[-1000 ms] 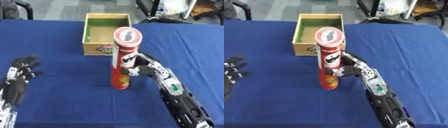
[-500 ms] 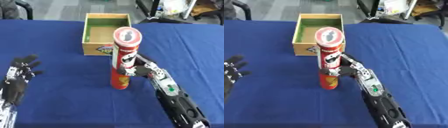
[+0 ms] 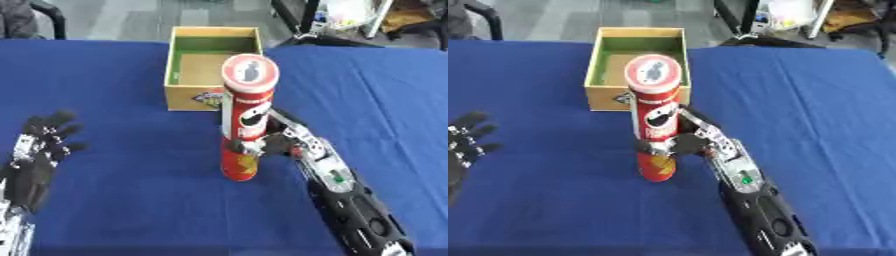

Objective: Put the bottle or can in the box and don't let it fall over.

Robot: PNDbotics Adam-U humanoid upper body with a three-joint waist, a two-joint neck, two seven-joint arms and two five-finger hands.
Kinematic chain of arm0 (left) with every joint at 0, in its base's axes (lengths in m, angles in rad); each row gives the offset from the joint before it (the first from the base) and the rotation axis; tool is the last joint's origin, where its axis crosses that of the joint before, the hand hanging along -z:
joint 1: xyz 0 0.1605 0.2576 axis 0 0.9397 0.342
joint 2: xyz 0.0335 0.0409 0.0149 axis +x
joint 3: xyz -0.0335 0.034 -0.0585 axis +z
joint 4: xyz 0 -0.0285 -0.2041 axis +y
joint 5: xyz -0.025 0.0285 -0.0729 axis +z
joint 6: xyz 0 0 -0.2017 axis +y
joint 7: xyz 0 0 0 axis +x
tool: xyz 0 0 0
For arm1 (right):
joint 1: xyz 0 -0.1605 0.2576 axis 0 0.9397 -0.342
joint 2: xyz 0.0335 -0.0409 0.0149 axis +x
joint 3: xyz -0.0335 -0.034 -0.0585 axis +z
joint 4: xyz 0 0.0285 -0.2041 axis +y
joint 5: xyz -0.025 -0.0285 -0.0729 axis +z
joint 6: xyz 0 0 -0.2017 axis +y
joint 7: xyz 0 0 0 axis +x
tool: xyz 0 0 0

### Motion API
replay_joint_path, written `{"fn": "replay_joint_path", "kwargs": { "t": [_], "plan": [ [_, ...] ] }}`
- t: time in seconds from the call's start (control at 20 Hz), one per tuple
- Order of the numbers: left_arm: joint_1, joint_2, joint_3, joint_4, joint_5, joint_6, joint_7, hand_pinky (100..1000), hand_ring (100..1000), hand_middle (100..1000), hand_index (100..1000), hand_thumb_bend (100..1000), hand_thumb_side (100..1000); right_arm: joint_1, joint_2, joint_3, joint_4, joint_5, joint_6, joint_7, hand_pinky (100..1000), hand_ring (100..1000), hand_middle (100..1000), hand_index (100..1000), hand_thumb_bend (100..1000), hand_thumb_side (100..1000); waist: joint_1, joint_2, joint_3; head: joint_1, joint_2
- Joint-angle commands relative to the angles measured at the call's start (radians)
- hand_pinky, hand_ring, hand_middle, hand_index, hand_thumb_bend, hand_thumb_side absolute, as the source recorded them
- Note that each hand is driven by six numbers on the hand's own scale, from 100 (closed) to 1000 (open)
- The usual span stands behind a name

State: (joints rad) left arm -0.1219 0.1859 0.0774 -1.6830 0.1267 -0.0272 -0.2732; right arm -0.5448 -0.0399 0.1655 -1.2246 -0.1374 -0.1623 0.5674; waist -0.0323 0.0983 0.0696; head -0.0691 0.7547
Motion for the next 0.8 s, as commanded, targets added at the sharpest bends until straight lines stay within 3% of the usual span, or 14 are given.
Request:
{"fn": "replay_joint_path", "kwargs": {
  "t": [0.05, 0.2, 0.4, 0.65, 0.8],
  "plan": [
    [-0.008, 0.009, -0.001, -0.014, -0.002, -0.002, -0.004, 778, 918, 914, 929, 404, 939, -0.017, 0.0, 0.0, -0.019, 0.003, -0.006, -0.013, 613, 687, 623, 711, 445, 100, 0.004, -0.008, 0.002, -0.003, 0.004],
    [-0.007, 0.009, 0.0, -0.014, -0.002, -0.002, -0.003, 778, 918, 914, 929, 402, 941, -0.017, 0.0, 0.0, -0.018, 0.007, -0.011, -0.028, 535, 587, 523, 614, 312, 100, 0.004, -0.008, 0.002, -0.003, 0.004],
    [-0.007, 0.009, 0.0, -0.013, -0.002, -0.001, -0.002, 777, 917, 914, 929, 400, 943, -0.019, 0.001, -0.001, -0.013, 0.009, -0.011, -0.059, 456, 494, 435, 517, 233, 100, 0.003, -0.008, 0.003, -0.004, 0.005],
    [-0.007, 0.009, 0.0, -0.013, -0.002, -0.001, -0.002, 777, 917, 914, 929, 399, 943, -0.023, 0.0, -0.001, -0.012, 0.007, -0.008, -0.095, 431, 459, 395, 477, 165, 100, 0.003, -0.008, 0.003, -0.006, 0.005],
    [-0.006, 0.01, 0.0, -0.013, -0.002, -0.001, -0.001, 777, 917, 914, 929, 398, 944, -0.033, -0.003, -0.003, -0.014, 0.004, -0.006, -0.109, 433, 457, 391, 475, 198, 100, 0.002, -0.009, 0.003, -0.007, 0.004]
  ]
}}
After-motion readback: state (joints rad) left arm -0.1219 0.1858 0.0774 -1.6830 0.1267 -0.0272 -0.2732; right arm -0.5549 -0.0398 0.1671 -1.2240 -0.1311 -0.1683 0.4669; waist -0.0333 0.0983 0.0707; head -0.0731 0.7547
